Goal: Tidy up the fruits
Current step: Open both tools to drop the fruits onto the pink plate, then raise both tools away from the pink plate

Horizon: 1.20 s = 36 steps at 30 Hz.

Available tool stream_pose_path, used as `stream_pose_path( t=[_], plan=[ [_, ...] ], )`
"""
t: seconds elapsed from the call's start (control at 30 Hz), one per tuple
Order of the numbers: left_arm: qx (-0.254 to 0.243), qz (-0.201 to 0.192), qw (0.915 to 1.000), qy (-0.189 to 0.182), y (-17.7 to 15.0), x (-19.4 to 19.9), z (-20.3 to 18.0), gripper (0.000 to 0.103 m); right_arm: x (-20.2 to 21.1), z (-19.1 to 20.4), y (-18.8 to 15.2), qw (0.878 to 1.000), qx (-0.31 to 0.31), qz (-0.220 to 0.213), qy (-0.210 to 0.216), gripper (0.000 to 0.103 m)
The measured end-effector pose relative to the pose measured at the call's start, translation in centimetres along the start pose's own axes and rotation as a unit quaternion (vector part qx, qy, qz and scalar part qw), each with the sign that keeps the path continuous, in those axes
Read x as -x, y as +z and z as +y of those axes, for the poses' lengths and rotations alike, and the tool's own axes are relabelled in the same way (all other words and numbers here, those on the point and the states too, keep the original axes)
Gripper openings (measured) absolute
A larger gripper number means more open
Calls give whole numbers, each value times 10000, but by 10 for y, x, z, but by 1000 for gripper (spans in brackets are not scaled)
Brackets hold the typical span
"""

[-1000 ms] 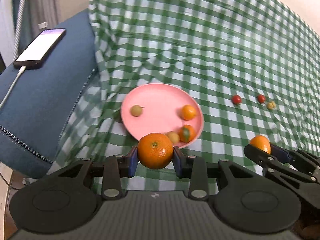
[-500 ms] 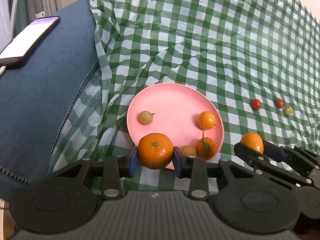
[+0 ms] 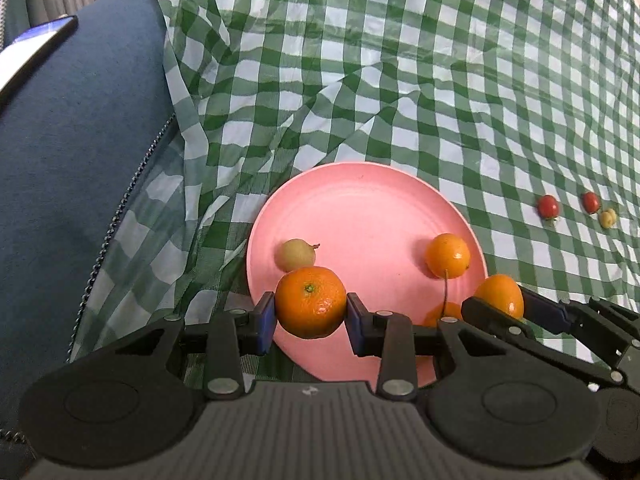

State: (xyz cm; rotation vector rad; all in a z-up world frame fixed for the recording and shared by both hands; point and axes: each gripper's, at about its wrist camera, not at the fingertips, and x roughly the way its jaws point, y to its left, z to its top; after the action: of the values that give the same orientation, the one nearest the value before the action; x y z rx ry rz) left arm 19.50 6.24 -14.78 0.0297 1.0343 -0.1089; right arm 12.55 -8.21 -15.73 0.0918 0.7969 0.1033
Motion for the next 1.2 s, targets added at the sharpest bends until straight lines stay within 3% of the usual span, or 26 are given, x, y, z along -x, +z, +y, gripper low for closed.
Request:
stream_pose_path(
  t=[0.3, 0.37, 0.4, 0.43, 0.5, 0.6, 0.7, 0.83, 1.03, 1.2],
  plan=[
    [-107, 81, 9999, 41, 9, -16, -3, 42, -18, -3, 3, 10000, -61, 47, 49, 37],
    [-84, -110, 9999, 47, 13, -7, -1, 62, -17, -5, 8, 9997, -200, -30, 101, 38],
    [-46, -221, 9997, 97, 14, -1, 1, 85, -15, -7, 11, 9994, -293, -76, 144, 44],
    [43, -389, 9989, 270, 14, 7, 2, 101, -13, -8, 13, 9992, -355, -88, 169, 49],
    [112, -624, 9973, 363, 12, 23, 7, 103, -4, -11, 13, 9990, -410, -107, 130, 70],
    [78, -458, 9981, 400, 0, 36, 10, 103, 16, -14, 3, 9988, -487, -49, -64, 82],
    [62, -319, 9975, 625, -19, 47, 10, 103, 39, -14, -16, 9981, -589, 155, -129, 87],
    [153, -130, 9979, 619, -46, 64, 9, 103, 70, -14, -34, 9982, -535, 242, -109, 90],
    [216, -345, 9975, 585, -72, 105, 0, 103, 116, 0, -36, 9996, -141, -196, -131, 99],
    [129, -552, 9965, 610, -91, 134, -4, 103, 143, 11, -35, 9987, 85, -425, -271, 101]
  ],
)
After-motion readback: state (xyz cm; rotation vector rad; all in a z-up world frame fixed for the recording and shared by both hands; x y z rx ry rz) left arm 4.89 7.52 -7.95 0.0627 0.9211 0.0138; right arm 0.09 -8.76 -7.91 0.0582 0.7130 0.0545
